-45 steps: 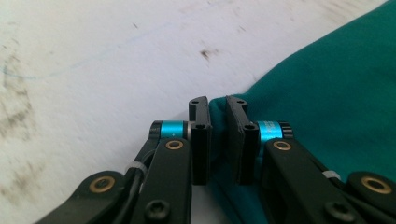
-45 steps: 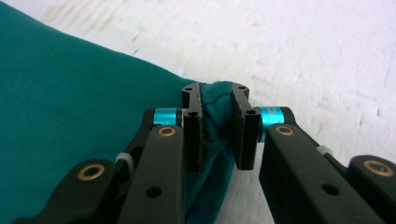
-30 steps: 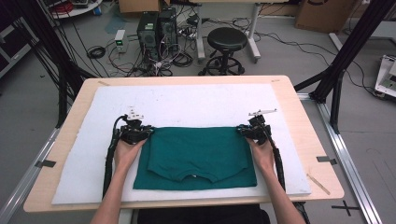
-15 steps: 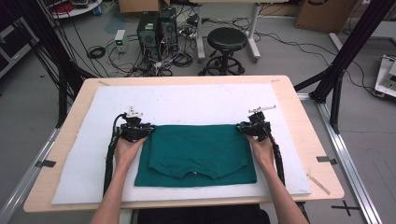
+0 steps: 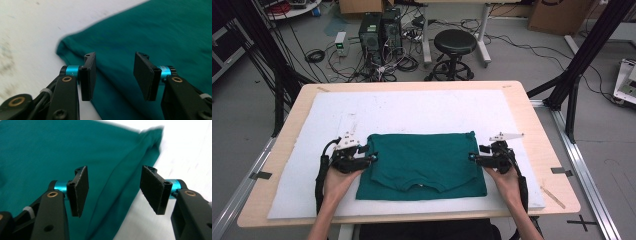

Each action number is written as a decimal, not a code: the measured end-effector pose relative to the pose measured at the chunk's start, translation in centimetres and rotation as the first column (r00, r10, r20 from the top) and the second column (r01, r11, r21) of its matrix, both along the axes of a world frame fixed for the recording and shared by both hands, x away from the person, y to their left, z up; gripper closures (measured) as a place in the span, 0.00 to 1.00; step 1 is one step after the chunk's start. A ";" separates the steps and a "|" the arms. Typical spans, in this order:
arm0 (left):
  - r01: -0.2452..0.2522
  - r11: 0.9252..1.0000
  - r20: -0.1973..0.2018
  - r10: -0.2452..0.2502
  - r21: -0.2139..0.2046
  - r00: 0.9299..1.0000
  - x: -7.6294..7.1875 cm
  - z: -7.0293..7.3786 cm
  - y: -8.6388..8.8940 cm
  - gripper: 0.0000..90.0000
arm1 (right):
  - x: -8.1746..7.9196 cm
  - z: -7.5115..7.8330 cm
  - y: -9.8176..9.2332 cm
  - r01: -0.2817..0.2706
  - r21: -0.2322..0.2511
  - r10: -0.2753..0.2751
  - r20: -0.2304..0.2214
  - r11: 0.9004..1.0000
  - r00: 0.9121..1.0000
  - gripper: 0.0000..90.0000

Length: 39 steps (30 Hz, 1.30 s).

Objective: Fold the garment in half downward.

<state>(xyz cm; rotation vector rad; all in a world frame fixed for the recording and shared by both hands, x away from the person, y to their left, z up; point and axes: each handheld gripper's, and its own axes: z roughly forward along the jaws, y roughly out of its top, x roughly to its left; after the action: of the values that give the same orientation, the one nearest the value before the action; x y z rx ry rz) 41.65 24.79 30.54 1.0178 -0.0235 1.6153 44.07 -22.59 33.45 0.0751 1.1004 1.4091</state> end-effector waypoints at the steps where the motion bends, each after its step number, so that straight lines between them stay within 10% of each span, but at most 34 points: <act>1: 0.015 1.000 -0.009 -0.015 0.012 1.000 0.2 -0.6 0.2 0.59 | 0.2 -0.7 -0.2 -0.016 -0.012 0.016 0.001 1.000 1.000 0.46; 9: 0.045 0.998 -0.021 -0.044 0.044 0.999 1.1 -4.0 0.1 0.59 | 0.5 -5.3 -1.1 -0.056 -0.076 0.056 0.000 0.995 0.998 0.53; 15: -0.014 0.997 -0.061 0.019 0.078 0.998 2.0 -4.4 -0.9 0.62 | 0.8 -6.2 0.3 0.034 -0.109 -0.034 -0.002 0.993 0.999 0.57; 19: -0.003 0.997 -0.073 0.009 0.077 0.997 2.3 -4.3 -0.7 0.81 | 1.1 -6.0 1.0 0.095 -0.119 -0.093 0.017 0.988 0.995 0.80; 23: 0.024 0.996 -0.077 -0.017 0.082 0.997 2.0 -4.5 -0.3 0.97 | 1.0 -5.8 0.6 0.047 -0.135 -0.048 -0.004 0.990 0.999 0.97; 39: 0.061 0.992 -0.083 -0.052 0.113 0.995 1.1 -7.2 1.0 0.97 | 0.2 -7.7 -1.1 -0.080 -0.171 0.076 -0.030 0.982 0.997 0.97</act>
<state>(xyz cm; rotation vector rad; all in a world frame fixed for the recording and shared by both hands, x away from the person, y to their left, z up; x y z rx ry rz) 42.75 25.79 23.35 1.1599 -0.0919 1.5352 44.22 -23.68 25.76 -0.0762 1.2517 1.3797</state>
